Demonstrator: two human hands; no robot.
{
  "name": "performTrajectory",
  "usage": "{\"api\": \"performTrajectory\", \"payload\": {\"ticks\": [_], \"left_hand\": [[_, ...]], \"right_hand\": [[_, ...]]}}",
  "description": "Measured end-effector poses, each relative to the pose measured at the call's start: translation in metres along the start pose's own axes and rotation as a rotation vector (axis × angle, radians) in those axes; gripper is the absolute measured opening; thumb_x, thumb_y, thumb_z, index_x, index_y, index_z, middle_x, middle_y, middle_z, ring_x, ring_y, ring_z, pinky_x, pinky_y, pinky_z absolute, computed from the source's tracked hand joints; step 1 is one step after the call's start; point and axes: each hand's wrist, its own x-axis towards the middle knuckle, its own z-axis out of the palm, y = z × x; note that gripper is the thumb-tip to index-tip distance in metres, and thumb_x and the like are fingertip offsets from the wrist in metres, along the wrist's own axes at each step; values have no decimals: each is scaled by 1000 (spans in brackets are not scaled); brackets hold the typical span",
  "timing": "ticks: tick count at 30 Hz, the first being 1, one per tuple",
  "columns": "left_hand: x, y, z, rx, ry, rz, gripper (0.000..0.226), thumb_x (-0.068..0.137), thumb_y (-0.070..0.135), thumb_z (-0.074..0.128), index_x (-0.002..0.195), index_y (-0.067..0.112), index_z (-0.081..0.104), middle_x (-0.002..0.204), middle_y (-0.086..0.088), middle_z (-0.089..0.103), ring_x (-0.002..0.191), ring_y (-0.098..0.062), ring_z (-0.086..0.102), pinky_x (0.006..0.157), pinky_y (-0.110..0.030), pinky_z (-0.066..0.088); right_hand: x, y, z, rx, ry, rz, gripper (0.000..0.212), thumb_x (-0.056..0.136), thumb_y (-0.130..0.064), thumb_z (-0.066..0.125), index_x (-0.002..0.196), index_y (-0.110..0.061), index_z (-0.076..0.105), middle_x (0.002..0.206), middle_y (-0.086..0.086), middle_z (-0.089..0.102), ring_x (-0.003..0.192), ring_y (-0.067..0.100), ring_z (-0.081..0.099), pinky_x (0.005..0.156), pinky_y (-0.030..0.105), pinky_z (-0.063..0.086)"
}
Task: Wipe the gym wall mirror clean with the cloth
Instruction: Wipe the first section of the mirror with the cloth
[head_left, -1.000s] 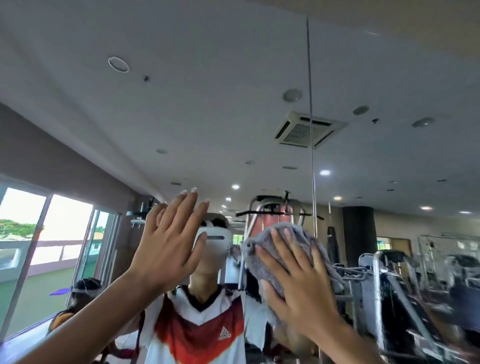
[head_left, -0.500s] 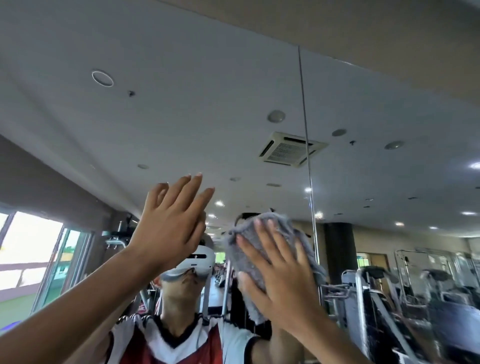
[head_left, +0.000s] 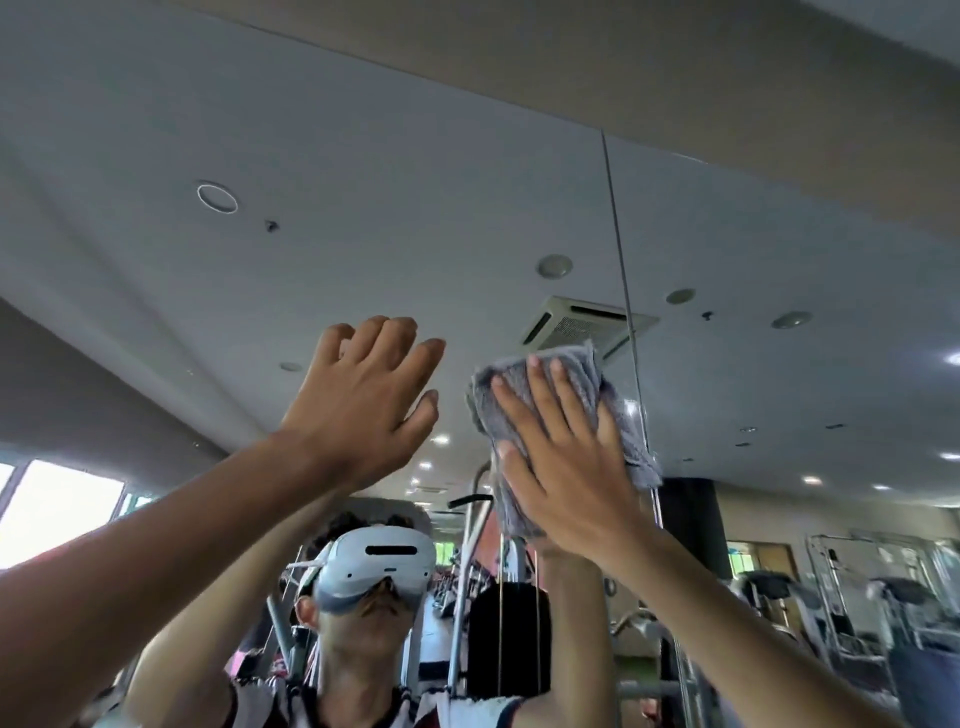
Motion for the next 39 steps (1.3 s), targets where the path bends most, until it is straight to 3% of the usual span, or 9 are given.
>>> {"api": "performTrajectory", "payload": {"ticks": [3,6,11,16,22,26,31,34,39], "left_hand": [[11,-6,0,-19,4,-12,55,90,48,28,129,18,54,126,-10,51,119,-28,45,96,-43,27],[15,-7,2,-80,-10,-92,61,91,52,23,137,20,48,148,-12,43,141,-29,34,110,-46,19],[11,-5,9,-88,-23,-94,75,91,59,11,157,28,26,168,-8,5,155,-21,-1,119,-44,-6],[12,-8,13,-73,-48,-149,79,87,65,0,160,33,-3,165,-1,-18,151,-16,-22,119,-43,-17],[12,-8,13,-53,-61,-141,79,87,65,-2,159,33,-4,165,-1,-15,152,-17,-20,120,-44,-15],[12,-7,12,-44,-66,-150,80,87,64,-5,160,31,-3,167,-3,-13,152,-19,-19,120,-44,-15],[12,-6,12,-63,-75,-164,82,84,63,-9,160,31,-3,167,-3,-14,152,-19,-20,119,-45,-16],[12,-6,12,-64,-82,-163,83,82,63,-13,159,31,-8,166,-3,-17,152,-20,-22,121,-46,-15],[12,-6,12,-64,-90,-154,84,81,61,-16,159,30,-11,166,-6,-18,152,-22,-22,122,-49,-13]], "right_hand": [[-18,43,-2,-14,-74,-23,65,96,-70,-8,155,-44,-11,165,-4,-17,152,18,-16,122,57,-1],[1,72,-11,-12,-116,221,67,82,-77,-18,144,-52,-27,159,-8,-33,146,14,-31,122,51,-8],[94,45,-21,77,-16,482,64,102,-59,14,158,-36,-6,167,4,-11,153,25,-11,120,57,-3],[99,8,-18,8,6,209,64,98,-63,5,154,-38,-14,165,0,-17,152,22,-18,118,52,-11],[59,49,-24,-17,-87,-167,64,87,-69,0,147,-53,-14,161,-15,-25,146,4,-29,116,43,-16],[96,58,-25,19,16,162,66,91,-69,6,153,-48,-5,165,-10,-14,151,12,-15,123,52,0],[149,13,-27,120,41,490,63,102,-53,22,159,-33,3,168,6,-3,153,28,-6,117,64,-2],[144,10,-29,64,5,393,63,103,-55,18,159,-33,-1,168,5,-6,154,26,-8,117,62,-2],[87,41,-26,21,-34,-16,66,88,-71,2,150,-51,-8,162,-16,-17,149,7,-21,120,51,-10]]}}
